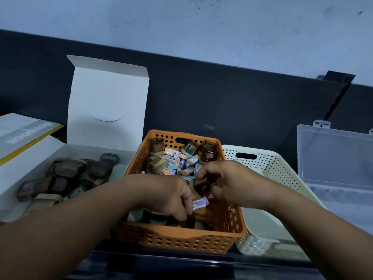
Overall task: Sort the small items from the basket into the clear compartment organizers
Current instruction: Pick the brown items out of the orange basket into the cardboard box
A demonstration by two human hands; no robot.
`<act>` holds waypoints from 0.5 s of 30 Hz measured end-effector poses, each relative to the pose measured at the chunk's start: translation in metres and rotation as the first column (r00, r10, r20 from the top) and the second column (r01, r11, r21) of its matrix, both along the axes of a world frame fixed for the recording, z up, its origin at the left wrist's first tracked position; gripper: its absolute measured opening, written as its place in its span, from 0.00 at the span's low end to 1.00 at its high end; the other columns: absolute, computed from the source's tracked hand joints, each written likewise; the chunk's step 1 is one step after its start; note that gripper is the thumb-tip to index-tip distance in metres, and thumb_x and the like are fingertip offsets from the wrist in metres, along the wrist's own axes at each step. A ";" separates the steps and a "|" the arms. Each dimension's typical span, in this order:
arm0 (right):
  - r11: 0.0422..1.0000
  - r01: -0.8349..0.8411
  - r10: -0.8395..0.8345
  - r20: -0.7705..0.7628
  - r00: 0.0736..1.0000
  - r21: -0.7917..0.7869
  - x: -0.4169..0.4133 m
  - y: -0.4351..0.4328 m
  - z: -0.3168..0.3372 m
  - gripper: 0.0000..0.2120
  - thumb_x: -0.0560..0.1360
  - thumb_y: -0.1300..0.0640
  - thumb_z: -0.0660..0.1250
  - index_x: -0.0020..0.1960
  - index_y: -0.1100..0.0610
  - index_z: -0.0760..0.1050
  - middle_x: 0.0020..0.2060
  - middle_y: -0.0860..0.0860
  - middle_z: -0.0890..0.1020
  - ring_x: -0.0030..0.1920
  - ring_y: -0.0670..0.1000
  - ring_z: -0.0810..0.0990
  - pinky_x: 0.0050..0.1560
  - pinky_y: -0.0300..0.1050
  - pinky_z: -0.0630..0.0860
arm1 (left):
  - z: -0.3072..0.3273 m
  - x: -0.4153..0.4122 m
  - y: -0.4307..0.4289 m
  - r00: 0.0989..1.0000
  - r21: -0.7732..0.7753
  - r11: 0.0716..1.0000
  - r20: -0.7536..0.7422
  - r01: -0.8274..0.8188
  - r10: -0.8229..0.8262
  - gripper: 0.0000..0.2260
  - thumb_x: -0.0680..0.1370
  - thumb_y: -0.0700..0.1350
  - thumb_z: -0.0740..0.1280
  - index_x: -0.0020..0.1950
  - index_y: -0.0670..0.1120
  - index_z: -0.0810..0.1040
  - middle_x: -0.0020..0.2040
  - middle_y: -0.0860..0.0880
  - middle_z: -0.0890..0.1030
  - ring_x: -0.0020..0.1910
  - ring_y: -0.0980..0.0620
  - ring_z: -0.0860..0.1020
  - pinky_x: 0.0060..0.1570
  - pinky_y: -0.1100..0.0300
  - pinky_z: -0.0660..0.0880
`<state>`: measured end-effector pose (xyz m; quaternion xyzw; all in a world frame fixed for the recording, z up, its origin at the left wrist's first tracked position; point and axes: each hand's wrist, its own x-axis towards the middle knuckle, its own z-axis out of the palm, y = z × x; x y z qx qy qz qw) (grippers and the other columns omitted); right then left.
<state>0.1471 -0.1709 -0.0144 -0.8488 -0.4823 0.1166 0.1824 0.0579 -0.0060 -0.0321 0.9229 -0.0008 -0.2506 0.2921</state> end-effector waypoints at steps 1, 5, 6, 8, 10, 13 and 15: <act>0.998 0.012 -0.010 -0.037 0.999 0.054 0.001 0.000 0.001 0.17 0.70 0.66 0.67 0.55 0.50 0.78 0.47 0.46 0.82 0.48 0.47 0.81 0.51 0.49 0.78 | -0.001 0.001 0.001 1.000 -0.021 0.999 0.008 -0.029 0.029 0.08 0.74 0.41 0.70 0.50 0.52 0.81 0.46 0.58 0.78 0.49 0.57 0.78 0.54 0.61 0.76; 0.977 0.049 -0.006 -0.201 0.980 0.209 0.003 0.007 0.007 0.17 0.71 0.70 0.67 0.54 0.52 0.79 0.45 0.50 0.85 0.44 0.49 0.84 0.47 0.46 0.81 | 0.007 0.000 0.013 0.975 -0.182 0.961 0.039 -0.209 0.220 0.11 0.73 0.34 0.67 0.43 0.51 0.81 0.34 0.57 0.80 0.34 0.60 0.80 0.36 0.68 0.75; 0.972 0.046 0.004 -0.216 0.976 0.229 0.004 0.010 0.009 0.17 0.71 0.71 0.67 0.54 0.53 0.79 0.45 0.49 0.84 0.45 0.47 0.83 0.47 0.42 0.80 | 0.010 -0.001 0.016 0.975 -0.184 0.960 0.039 -0.210 0.220 0.10 0.74 0.34 0.66 0.46 0.49 0.81 0.34 0.57 0.79 0.33 0.61 0.78 0.36 0.68 0.74; 0.967 0.038 0.017 -0.215 0.977 0.253 0.005 0.018 0.011 0.17 0.72 0.71 0.67 0.53 0.52 0.80 0.45 0.47 0.84 0.44 0.44 0.83 0.47 0.39 0.80 | 0.015 -0.005 0.015 0.985 -0.176 0.970 0.003 -0.171 0.174 0.07 0.76 0.39 0.67 0.52 0.48 0.80 0.38 0.56 0.79 0.36 0.60 0.77 0.40 0.64 0.75; 0.959 0.053 0.013 -0.231 0.973 0.278 0.006 0.023 0.013 0.16 0.72 0.71 0.67 0.52 0.52 0.80 0.45 0.49 0.83 0.42 0.47 0.82 0.45 0.41 0.80 | 0.015 -0.008 0.010 0.993 -0.121 0.986 -0.045 -0.113 0.108 0.12 0.76 0.47 0.69 0.59 0.49 0.78 0.48 0.52 0.81 0.46 0.56 0.79 0.53 0.57 0.76; 0.948 0.082 -0.002 -0.250 0.968 0.306 0.006 0.026 0.015 0.17 0.72 0.72 0.66 0.50 0.52 0.79 0.44 0.52 0.83 0.40 0.49 0.82 0.39 0.39 0.78 | 0.009 -0.006 -0.001 0.993 -0.060 0.996 -0.106 -0.060 0.054 0.19 0.75 0.55 0.69 0.64 0.52 0.74 0.59 0.51 0.78 0.59 0.51 0.76 0.65 0.49 0.70; 0.949 0.093 -0.011 -0.264 0.964 0.301 0.007 0.026 0.015 0.17 0.72 0.72 0.66 0.51 0.51 0.79 0.45 0.52 0.83 0.42 0.50 0.83 0.39 0.37 0.78 | 0.005 -0.002 -0.006 0.995 -0.035 0.999 -0.101 -0.029 0.025 0.21 0.75 0.54 0.69 0.66 0.51 0.73 0.52 0.55 0.77 0.58 0.51 0.74 0.65 0.51 0.69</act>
